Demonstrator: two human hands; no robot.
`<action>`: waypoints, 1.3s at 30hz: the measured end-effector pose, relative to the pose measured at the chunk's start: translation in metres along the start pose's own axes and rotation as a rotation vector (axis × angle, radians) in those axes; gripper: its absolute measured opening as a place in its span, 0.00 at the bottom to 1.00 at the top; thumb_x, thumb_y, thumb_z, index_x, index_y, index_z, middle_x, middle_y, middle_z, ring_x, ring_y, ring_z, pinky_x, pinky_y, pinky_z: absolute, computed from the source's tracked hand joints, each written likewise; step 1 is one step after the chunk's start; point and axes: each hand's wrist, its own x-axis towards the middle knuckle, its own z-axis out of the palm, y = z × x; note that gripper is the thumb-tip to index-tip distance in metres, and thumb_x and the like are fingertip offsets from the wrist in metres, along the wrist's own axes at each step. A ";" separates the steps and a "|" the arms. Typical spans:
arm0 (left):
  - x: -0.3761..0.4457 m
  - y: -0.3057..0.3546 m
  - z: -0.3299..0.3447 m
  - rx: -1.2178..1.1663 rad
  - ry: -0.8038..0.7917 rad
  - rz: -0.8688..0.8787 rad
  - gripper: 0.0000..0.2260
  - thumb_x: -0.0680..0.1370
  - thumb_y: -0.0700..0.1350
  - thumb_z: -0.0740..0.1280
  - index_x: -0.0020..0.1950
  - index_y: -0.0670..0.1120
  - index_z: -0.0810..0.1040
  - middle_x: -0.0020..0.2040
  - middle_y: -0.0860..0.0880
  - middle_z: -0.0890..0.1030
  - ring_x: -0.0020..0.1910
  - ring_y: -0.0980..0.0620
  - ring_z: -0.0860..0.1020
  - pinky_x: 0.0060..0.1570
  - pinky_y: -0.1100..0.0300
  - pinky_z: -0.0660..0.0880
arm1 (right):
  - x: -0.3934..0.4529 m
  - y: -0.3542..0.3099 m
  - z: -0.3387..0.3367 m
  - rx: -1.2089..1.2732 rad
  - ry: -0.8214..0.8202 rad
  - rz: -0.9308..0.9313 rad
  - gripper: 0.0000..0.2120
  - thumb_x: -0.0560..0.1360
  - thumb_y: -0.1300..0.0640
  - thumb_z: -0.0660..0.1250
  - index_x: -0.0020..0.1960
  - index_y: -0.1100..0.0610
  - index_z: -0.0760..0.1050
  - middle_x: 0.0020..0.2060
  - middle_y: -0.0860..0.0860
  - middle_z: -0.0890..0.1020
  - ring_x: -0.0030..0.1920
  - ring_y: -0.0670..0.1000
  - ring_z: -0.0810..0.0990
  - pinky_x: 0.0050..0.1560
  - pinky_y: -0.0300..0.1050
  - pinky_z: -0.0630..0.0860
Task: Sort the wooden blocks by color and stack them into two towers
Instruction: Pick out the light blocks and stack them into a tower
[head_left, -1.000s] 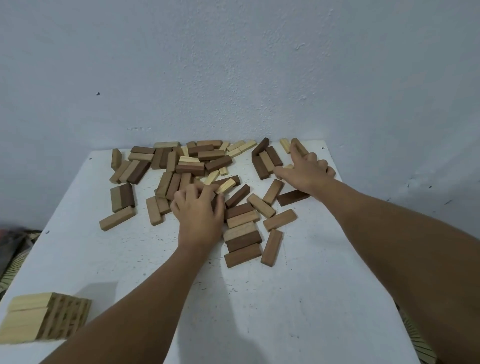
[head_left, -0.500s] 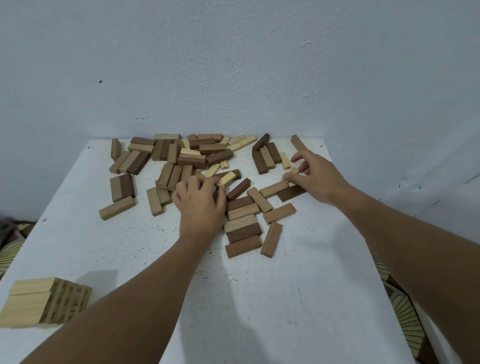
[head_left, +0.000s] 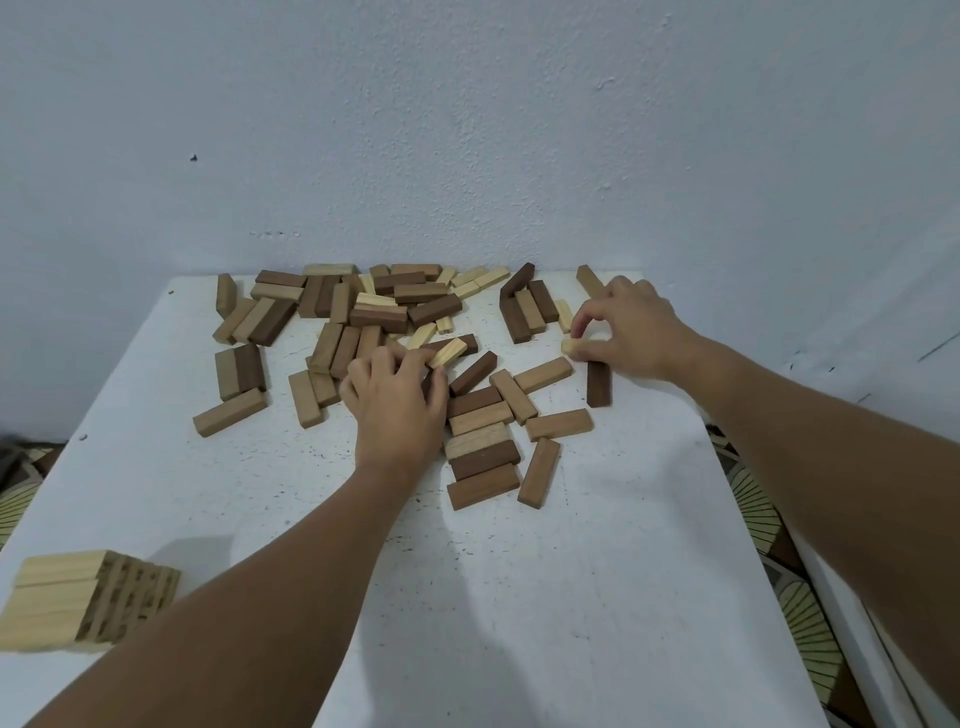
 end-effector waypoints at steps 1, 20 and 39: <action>0.000 0.000 0.000 -0.002 0.001 0.000 0.10 0.83 0.52 0.65 0.61 0.50 0.82 0.56 0.48 0.75 0.60 0.46 0.65 0.67 0.46 0.61 | 0.002 0.001 0.002 0.023 0.066 0.020 0.10 0.75 0.37 0.71 0.51 0.41 0.80 0.54 0.47 0.74 0.64 0.55 0.71 0.65 0.57 0.70; 0.001 0.000 0.000 -0.010 -0.004 0.007 0.11 0.83 0.52 0.65 0.61 0.50 0.82 0.57 0.49 0.74 0.62 0.47 0.66 0.68 0.47 0.59 | 0.020 -0.022 0.040 0.212 0.272 0.312 0.24 0.79 0.47 0.69 0.74 0.46 0.73 0.47 0.44 0.80 0.50 0.52 0.80 0.57 0.56 0.79; -0.066 -0.009 -0.053 -0.123 0.068 -0.042 0.12 0.82 0.57 0.67 0.62 0.56 0.82 0.58 0.52 0.74 0.64 0.48 0.66 0.62 0.54 0.55 | -0.121 -0.095 0.078 0.362 0.595 0.094 0.16 0.80 0.44 0.68 0.67 0.43 0.80 0.51 0.48 0.82 0.53 0.51 0.78 0.59 0.52 0.70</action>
